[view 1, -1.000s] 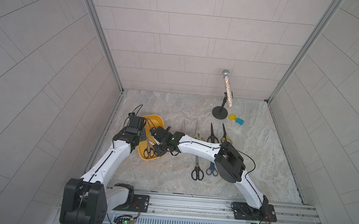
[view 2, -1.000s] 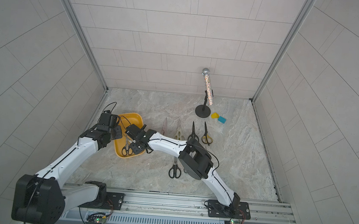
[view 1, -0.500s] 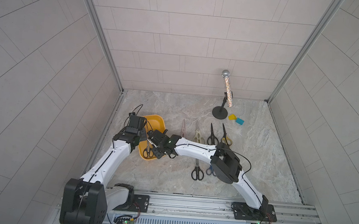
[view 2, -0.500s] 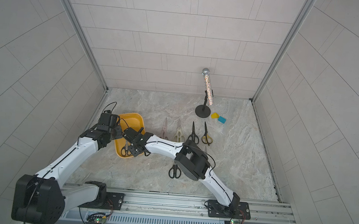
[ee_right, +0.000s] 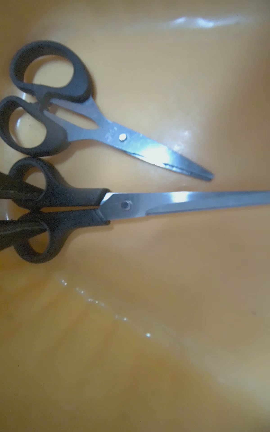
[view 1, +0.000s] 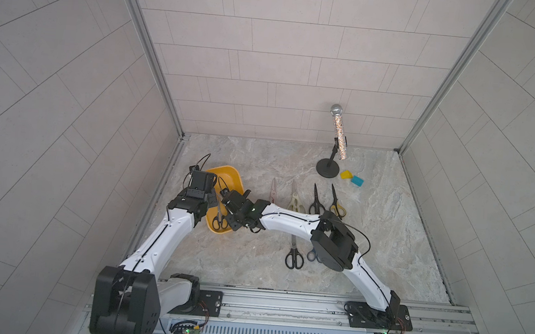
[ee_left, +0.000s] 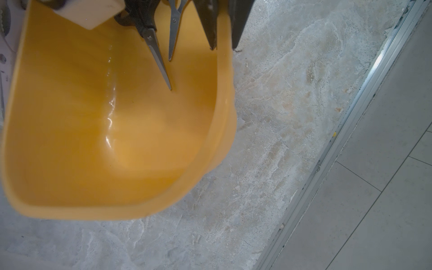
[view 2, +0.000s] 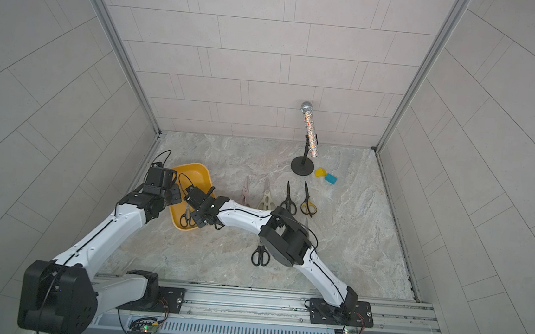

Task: Take the scissors out of the storage box
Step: Pick up the scissors from the storage box.

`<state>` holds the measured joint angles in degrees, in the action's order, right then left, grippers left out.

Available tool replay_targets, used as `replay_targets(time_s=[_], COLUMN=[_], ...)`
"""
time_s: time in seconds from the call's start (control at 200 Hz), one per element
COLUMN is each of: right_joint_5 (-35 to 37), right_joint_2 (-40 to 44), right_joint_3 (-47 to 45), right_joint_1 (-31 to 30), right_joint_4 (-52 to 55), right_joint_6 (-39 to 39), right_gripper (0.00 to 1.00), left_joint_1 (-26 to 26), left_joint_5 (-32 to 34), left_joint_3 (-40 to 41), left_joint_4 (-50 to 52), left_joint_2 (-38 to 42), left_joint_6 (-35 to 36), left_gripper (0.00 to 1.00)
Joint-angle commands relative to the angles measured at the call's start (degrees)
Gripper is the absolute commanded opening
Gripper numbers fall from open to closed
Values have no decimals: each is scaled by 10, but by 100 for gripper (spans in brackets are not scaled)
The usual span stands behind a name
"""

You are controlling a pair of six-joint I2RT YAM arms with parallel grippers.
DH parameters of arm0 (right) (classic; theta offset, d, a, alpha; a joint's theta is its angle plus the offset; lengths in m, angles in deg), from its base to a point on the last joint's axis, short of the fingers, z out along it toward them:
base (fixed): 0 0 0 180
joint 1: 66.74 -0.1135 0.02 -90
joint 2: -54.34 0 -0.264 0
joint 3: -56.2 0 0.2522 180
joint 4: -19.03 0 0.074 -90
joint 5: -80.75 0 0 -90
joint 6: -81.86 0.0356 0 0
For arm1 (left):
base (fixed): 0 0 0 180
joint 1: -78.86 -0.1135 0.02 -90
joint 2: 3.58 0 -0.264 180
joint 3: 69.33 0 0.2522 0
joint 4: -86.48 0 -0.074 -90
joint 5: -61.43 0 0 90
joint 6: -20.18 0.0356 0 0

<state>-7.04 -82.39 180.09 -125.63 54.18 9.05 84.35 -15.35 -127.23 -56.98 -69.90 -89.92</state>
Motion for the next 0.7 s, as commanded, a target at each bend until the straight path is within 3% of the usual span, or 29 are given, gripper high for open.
replay_targets(time_s=[0.0,0.08,0.48,0.695], right_joint_5=[2,4,-11,-19], right_joint_2=[-1,16,130,149], right_joint_3=[-38,-41,-113,-135], right_joint_1=[11,11,14,21], right_joint_4=[10,5,-28,-45], right_joint_6=[2,-1,47,78], right_gripper=[4,0,0,0], left_joint_1=[2,1,0,0], left_joint_5=[-4,-2,8,2], left_joint_3=[-12,-12,-12,-10], left_joint_4=[30,31,31,30], left_joint_2=[-5,-5,-7,-6], left_joint_6=[11,12,12,10], left_gripper=[0,0,0,0])
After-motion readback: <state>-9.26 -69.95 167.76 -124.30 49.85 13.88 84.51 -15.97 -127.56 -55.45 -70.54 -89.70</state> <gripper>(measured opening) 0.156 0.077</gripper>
